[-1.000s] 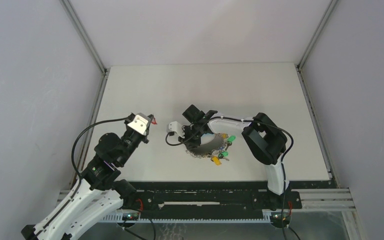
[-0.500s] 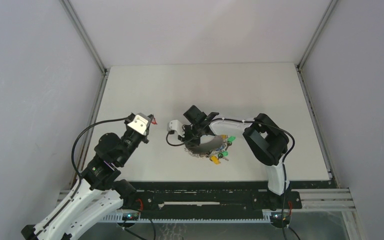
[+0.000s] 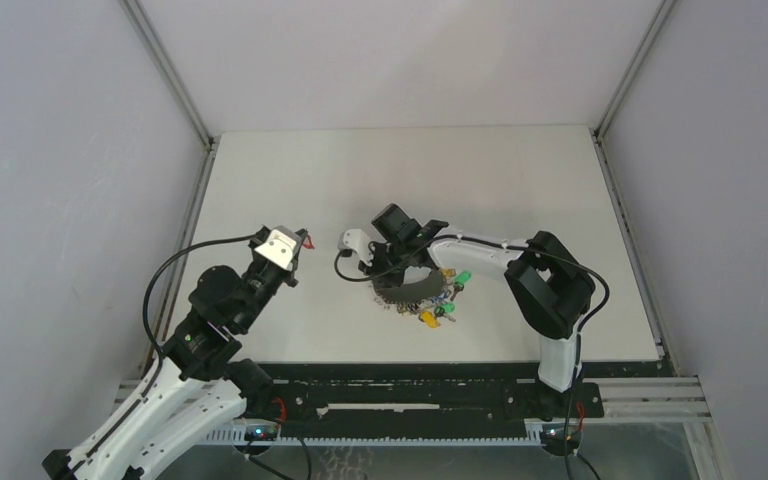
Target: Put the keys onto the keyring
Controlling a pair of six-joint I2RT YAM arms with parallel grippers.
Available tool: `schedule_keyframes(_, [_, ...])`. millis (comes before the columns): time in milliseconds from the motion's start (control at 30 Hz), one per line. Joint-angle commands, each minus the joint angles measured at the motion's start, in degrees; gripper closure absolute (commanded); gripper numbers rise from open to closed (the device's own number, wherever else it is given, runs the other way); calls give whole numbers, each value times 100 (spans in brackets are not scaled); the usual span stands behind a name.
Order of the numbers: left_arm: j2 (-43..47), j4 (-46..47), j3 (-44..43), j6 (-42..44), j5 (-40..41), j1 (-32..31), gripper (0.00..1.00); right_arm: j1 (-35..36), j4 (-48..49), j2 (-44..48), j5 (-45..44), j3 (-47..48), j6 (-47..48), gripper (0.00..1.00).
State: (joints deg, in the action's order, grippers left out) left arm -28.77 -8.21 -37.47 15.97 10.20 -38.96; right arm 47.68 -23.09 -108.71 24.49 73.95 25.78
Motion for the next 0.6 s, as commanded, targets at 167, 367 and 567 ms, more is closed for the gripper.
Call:
schedule_keyframes(167, [-47,223,56,-115,-128,37,100,-70,-1899,106,-668,820,-338,100])
schedule_keyframes(367, [-48,197,48,-124,-145,31,100,-159,-2434,103,-709,1019,-340,100])
schedule_keyframes(567, [-92,167,23,-132,-172,32,100,85,-3029,-588,-1031,1665,-236,100])
